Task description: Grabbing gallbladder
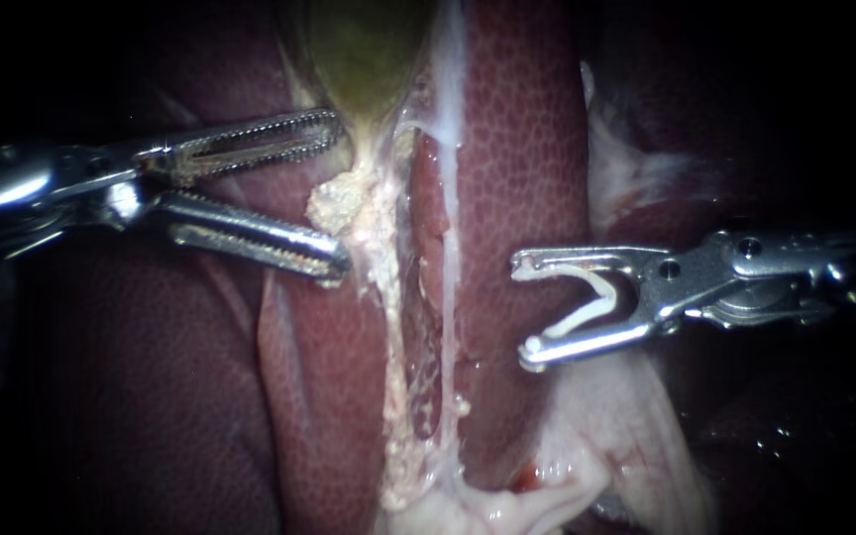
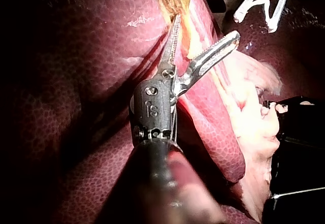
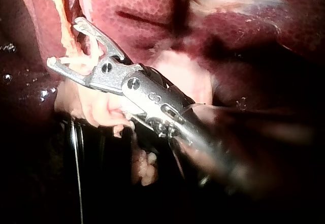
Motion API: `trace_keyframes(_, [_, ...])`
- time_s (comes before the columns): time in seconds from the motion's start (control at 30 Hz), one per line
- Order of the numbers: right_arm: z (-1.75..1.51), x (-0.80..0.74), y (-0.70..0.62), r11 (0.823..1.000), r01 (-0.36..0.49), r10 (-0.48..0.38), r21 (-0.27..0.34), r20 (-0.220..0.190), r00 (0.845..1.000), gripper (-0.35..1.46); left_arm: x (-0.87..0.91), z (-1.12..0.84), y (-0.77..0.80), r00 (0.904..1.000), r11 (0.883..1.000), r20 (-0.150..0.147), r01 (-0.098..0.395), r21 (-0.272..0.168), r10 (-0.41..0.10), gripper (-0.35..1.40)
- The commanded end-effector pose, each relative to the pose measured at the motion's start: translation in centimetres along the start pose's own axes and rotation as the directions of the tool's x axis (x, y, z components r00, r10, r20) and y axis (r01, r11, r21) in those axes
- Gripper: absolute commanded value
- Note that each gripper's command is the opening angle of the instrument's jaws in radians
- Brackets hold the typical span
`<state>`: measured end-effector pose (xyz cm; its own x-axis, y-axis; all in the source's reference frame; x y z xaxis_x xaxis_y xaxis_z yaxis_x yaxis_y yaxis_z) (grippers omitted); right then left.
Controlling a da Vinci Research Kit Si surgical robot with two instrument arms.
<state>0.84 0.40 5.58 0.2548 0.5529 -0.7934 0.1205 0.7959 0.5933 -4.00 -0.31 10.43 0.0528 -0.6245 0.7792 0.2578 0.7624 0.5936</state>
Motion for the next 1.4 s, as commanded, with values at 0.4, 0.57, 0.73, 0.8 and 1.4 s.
trace_keyframes(0.4, [0.0, 0.0, 0.0, 1.0, 0.0, 0.0, 0.001, 0.0, 1.0, 0.59, 0.02, -0.07, 0.02, 1.0, 1.0, 0.0, 0.005, 0.002, -0.005, 0.77])
trace_keyframes(0.57, [0.0, 0.0, 0.0, 1.0, 0.0, 0.0, 0.001, 0.0, 1.0, 0.59, 0.04, -0.12, 0.05, 0.9998, 1.0, 0.0, 0.022, -0.004, -0.022, 0.72])
trace_keyframes(0.73, [0.0, 0.0, 0.0, 1.0, 0.0, 0.0, 0.001, 0.0, 1.0, 0.59, 0.09, -0.12, 0.05, 0.9993, 0.999, 0.003, 0.037, -0.005, -0.037, 0.69])
trace_keyframes(0.8, [0.0, 0.0, 0.0, 1.0, 0.0, 0.0, 0.001, 0.0, 1.0, 0.59, 0.11, -0.12, 0.04, 0.9991, 0.999, 0.001, 0.042, -0.009, -0.042, 0.66])
trace_keyframes(1.4, [0.0, 0.0, 0.0, 1.0, 0.0, 0.0, 0.001, 0.0, 1.0, 0.59, 0.26, -0.07, 0.06, 0.995, 0.996, -0.045, 0.087, -0.037, -0.089, 0.47])
